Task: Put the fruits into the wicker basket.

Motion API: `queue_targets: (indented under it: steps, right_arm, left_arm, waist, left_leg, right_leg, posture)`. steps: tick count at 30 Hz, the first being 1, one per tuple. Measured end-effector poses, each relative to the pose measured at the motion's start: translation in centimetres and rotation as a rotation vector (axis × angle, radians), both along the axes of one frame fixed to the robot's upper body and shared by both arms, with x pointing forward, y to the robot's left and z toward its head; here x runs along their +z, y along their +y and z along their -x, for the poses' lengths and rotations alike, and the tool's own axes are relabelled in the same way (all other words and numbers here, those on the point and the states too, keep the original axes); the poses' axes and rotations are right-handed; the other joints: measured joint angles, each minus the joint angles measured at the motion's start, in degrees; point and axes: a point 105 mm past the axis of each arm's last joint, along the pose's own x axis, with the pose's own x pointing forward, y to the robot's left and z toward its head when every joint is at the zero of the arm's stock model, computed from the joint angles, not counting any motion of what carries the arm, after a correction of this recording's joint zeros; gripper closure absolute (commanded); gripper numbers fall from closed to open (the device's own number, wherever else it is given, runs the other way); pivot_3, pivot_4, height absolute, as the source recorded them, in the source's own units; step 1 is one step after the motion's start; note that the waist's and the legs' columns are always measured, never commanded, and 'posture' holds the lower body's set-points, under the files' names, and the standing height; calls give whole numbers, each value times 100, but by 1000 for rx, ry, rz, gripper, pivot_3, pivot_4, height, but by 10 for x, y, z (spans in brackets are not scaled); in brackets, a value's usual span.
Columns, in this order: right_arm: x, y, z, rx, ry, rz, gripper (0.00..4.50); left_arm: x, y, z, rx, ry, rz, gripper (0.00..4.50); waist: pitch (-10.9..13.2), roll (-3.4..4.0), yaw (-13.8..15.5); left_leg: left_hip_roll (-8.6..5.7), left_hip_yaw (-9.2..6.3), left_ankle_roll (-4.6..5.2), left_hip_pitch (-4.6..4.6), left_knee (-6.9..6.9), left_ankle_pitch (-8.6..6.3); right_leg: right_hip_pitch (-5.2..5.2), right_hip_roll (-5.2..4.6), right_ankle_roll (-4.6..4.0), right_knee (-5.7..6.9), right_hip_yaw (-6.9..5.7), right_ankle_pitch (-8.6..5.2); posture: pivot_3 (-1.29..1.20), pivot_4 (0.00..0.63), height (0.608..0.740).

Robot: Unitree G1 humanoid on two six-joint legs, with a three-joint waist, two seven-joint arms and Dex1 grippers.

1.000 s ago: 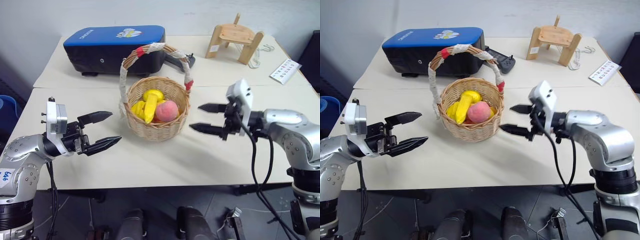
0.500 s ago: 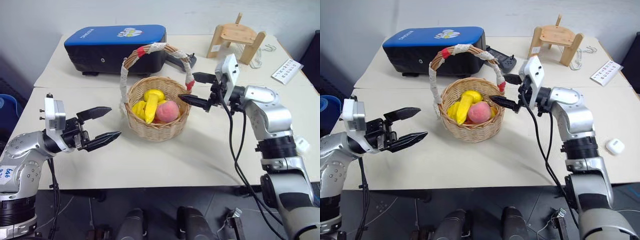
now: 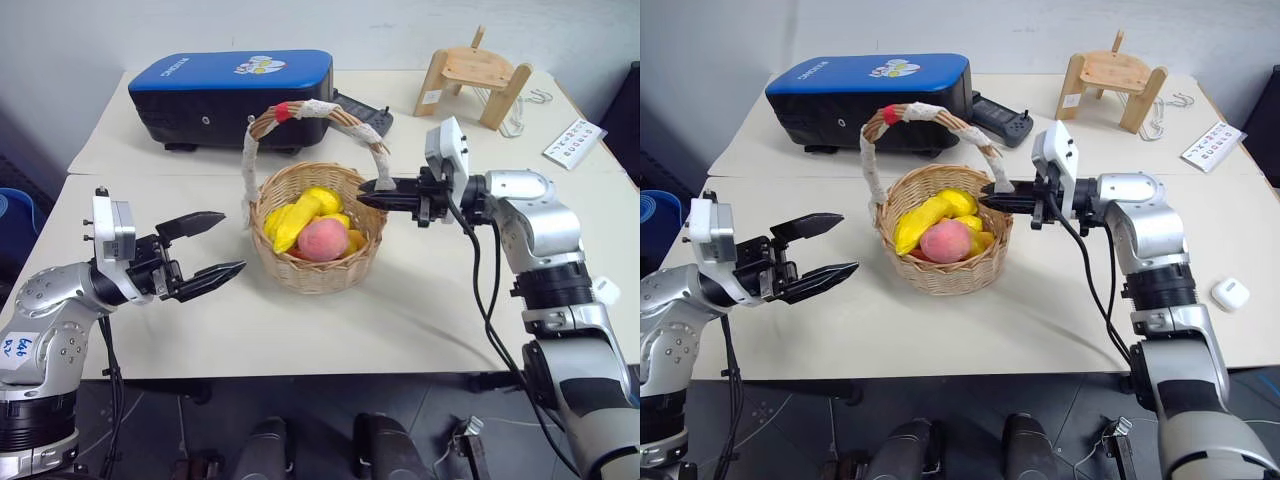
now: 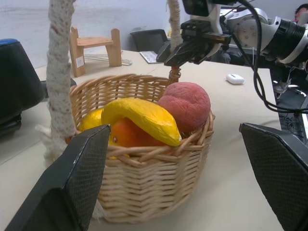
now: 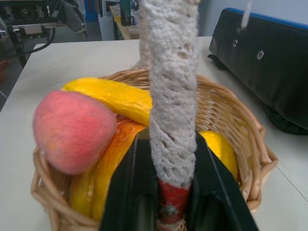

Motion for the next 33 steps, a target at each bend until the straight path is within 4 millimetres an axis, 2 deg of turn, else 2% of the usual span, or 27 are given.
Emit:
queue_targets:
  steps: [7,13,15,17,19,21,26,32,33]
  right_arm:
    - [-2,-25,32,-114,53,-78,4286]
    - [30,-87,65,-425,14,-220,4286]
    - [29,-108,73,-536,18,-238,4286]
    - [20,-126,77,-636,32,-220,4286]
    - [8,-141,76,-718,54,-211,4286]
    - [-7,-164,70,-835,62,-214,4286]
    - [-14,-206,57,-1010,-14,-252,4286]
    - [-17,-229,45,-1081,-60,-297,4286]
    - [-17,-231,43,-1090,-63,-307,3936]
  left_arm:
    - [2,-15,-6,-65,-9,14,0]
    - [-5,-26,-15,-116,28,45,0]
    - [-8,-30,-14,-141,38,41,0]
    - [-10,-33,-18,-161,49,44,0]
    - [-10,-36,-22,-176,45,49,0]
    - [-9,-43,-26,-198,35,56,0]
    - [-8,-47,-28,-220,18,54,0]
    - [-12,-46,-30,-220,30,53,0]
    - [-12,-46,-30,-220,29,51,0]
  waist:
    - [0,1,142]
    - [0,0,270]
    - [0,-1,276]
    - [-2,-3,276]
    - [-2,-3,277]
    - [-2,-3,275]
    - [-2,-2,242]
    - [-2,-2,250]
    - [-2,-2,250]
  left_leg:
    - [-2,4,0,-5,2,0]
    - [-4,9,1,-7,7,2]
    - [-4,12,1,-4,7,2]
    - [-5,18,5,-2,5,5]
    - [-10,24,9,-2,5,7]
    - [-12,37,12,-1,7,8]
    - [-7,67,11,5,2,10]
    - [-6,82,11,4,6,11]
    - [-5,82,11,4,6,11]
  right_leg:
    - [0,-1,0,-4,1,0]
    - [1,0,-2,-10,4,1]
    - [4,2,-2,-10,6,1]
    - [4,3,-3,-13,10,1]
    - [3,1,-3,-12,15,1]
    - [2,-1,-3,-11,19,2]
    - [-1,4,-3,-9,22,1]
    - [0,2,-3,-9,22,2]
    - [0,2,-3,-8,22,2]
  posture:
    - [0,150,740]
    - [0,150,740]
    - [0,150,740]
    - [0,150,740]
    - [0,150,740]
    - [0,150,740]
    - [0,150,740]
    - [0,150,740]
    - [0,150,740]
